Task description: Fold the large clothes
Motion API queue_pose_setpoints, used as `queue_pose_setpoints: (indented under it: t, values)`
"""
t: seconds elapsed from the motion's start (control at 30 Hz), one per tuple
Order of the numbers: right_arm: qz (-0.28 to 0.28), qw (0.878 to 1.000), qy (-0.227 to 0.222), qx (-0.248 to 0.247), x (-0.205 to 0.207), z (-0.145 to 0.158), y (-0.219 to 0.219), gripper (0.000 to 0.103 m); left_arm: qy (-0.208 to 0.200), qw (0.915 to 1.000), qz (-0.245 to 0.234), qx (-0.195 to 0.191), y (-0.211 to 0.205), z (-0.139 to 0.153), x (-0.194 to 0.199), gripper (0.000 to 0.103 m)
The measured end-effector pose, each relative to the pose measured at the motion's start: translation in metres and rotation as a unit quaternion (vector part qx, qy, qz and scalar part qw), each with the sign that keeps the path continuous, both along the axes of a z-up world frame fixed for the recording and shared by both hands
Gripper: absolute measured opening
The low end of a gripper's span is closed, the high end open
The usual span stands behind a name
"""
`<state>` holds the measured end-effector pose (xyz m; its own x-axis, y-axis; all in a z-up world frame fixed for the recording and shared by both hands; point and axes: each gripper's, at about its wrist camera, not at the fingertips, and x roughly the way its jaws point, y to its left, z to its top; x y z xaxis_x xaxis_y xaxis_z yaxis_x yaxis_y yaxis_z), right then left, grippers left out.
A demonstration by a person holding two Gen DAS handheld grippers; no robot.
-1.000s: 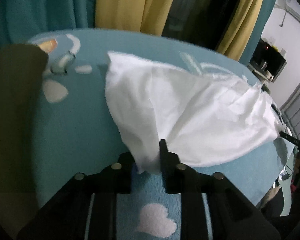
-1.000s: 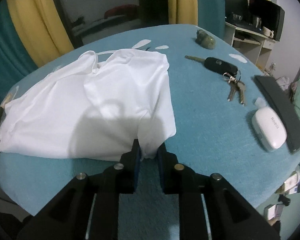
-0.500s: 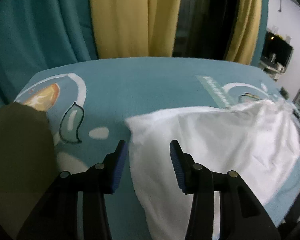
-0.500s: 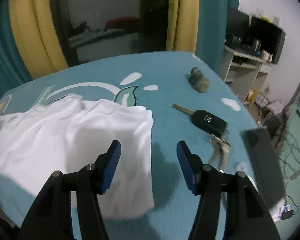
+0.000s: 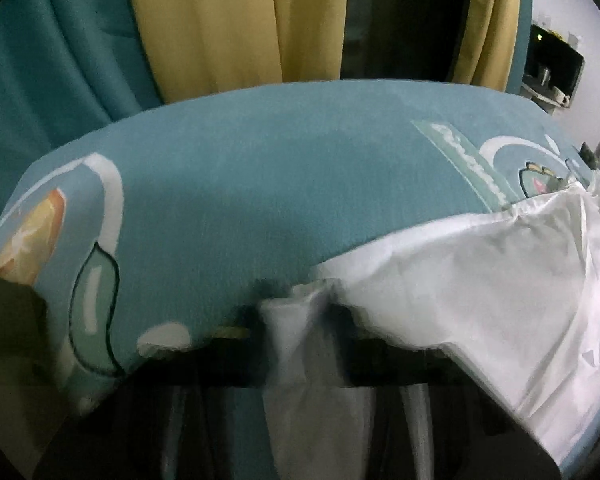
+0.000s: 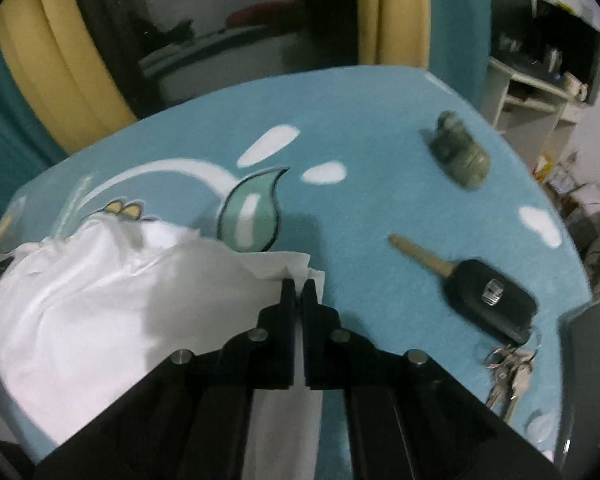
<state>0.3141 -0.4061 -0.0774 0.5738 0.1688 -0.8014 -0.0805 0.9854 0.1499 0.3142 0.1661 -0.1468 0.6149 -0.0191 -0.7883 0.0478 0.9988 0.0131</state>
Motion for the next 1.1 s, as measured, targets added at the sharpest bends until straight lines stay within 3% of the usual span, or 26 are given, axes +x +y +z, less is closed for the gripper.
queue_pose_setpoints:
  t: [0.07,0.17,0.4,0.5,0.57,0.63,0.7,0.8,0.87,1.1]
  values:
    - [-0.027,1.0,-0.009,0.002,0.001,0.003,-0.007,0.002,-0.02,0.9992,0.033,0.005,0.007,0.001,0.001,0.004]
    - [-0.041,0.999,0.0,0.006,0.003,-0.001,-0.013,0.002,-0.022,0.9971,0.069,-0.021,0.024,-0.001,0.002,0.004]
    - [-0.047,0.998,0.019,-0.034,0.003,-0.004,0.003,0.005,-0.01,0.9955,0.092,-0.018,0.018,0.003,0.004,0.007]
    - [-0.048,0.996,0.008,-0.072,-0.006,0.01,0.011,0.019,-0.026,0.9952,0.094,-0.009,0.011,0.018,-0.005,0.012]
    - [-0.049,0.995,-0.009,-0.084,-0.014,0.022,0.016,0.039,-0.043,0.9948,0.091,0.01,0.008,0.033,-0.011,0.024]
    - [-0.049,0.994,-0.036,-0.089,-0.023,0.038,0.024,0.045,-0.065,0.9937,0.09,0.016,0.006,0.05,-0.021,0.031]
    - [-0.04,0.995,-0.057,-0.072,-0.027,0.051,0.035,0.048,-0.079,0.9934,0.083,0.003,0.003,0.063,-0.026,0.032]
    - [-0.005,0.996,-0.058,0.074,-0.023,0.06,0.051,0.055,-0.086,0.9951,0.043,-0.023,-0.02,0.074,-0.032,0.032]
    - [0.024,0.991,-0.036,0.124,-0.016,0.056,0.073,0.059,-0.08,0.9963,0.018,-0.025,-0.034,0.074,-0.033,0.032]
    - [0.105,0.991,-0.004,0.089,-0.018,0.034,0.164,0.059,-0.038,0.9931,-0.041,-0.103,-0.076,0.045,-0.046,0.032]
